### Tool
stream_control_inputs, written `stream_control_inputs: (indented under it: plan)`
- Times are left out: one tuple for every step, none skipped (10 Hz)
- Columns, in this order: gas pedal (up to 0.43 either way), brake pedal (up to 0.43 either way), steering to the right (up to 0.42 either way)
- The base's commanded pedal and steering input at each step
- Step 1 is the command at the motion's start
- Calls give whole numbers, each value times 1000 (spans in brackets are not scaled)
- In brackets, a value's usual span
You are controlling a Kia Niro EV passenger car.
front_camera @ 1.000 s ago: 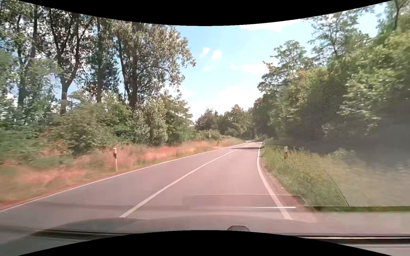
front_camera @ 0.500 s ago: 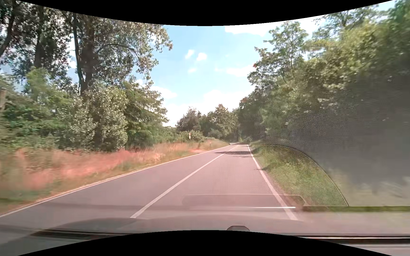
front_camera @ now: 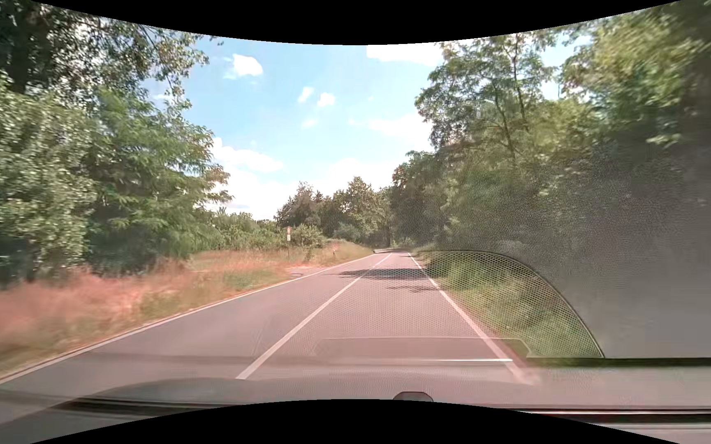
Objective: Follow the waypoints while adhering to traffic rules and regulations
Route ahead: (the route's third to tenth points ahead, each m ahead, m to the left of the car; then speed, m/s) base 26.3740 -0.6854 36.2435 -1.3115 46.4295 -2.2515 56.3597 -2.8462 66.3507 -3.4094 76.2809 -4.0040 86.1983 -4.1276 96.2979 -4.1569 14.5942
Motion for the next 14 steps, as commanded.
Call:
stream_control_inputs:
  plan:
    - [59,0,24]
    - [59,0,21]
    - [59,0,21]
    - [59,0,20]
    - [59,0,16]
    - [59,0,9]
    - [59,0,6]
    - [59,0,5]
    - [59,0,5]
    - [59,0,5]
    - [59,0,4]
    - [59,0,4]
    - [59,0,4]
    - [59,0,3]
